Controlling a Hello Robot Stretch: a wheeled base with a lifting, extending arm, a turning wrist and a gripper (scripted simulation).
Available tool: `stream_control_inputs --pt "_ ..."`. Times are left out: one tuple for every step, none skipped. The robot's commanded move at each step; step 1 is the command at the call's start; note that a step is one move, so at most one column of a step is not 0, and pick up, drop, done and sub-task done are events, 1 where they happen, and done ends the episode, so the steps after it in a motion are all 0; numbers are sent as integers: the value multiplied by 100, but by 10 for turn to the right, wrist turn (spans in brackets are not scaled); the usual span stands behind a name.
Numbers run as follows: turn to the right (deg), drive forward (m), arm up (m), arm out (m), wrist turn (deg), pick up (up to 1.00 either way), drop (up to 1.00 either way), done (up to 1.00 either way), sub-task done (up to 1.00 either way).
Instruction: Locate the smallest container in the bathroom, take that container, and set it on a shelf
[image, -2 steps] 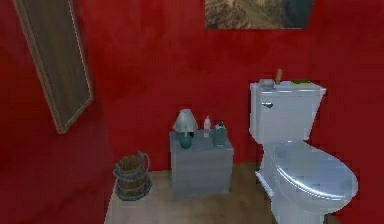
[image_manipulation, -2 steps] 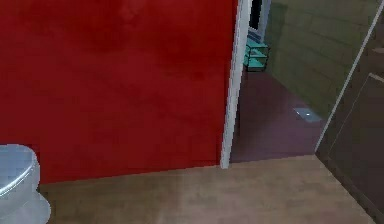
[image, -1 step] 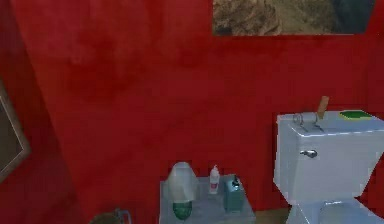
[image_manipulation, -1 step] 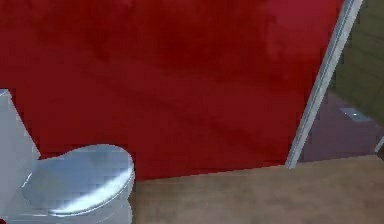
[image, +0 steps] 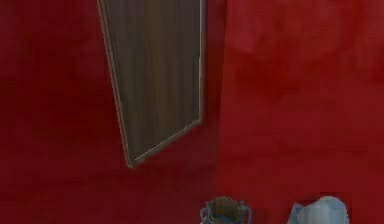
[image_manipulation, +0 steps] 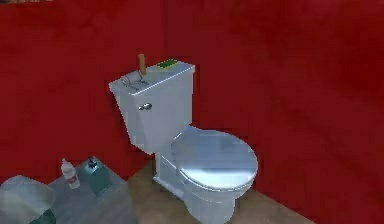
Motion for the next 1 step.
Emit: stream_control_inputs --pt "-270 0 0 0 0 0 0 0 0"
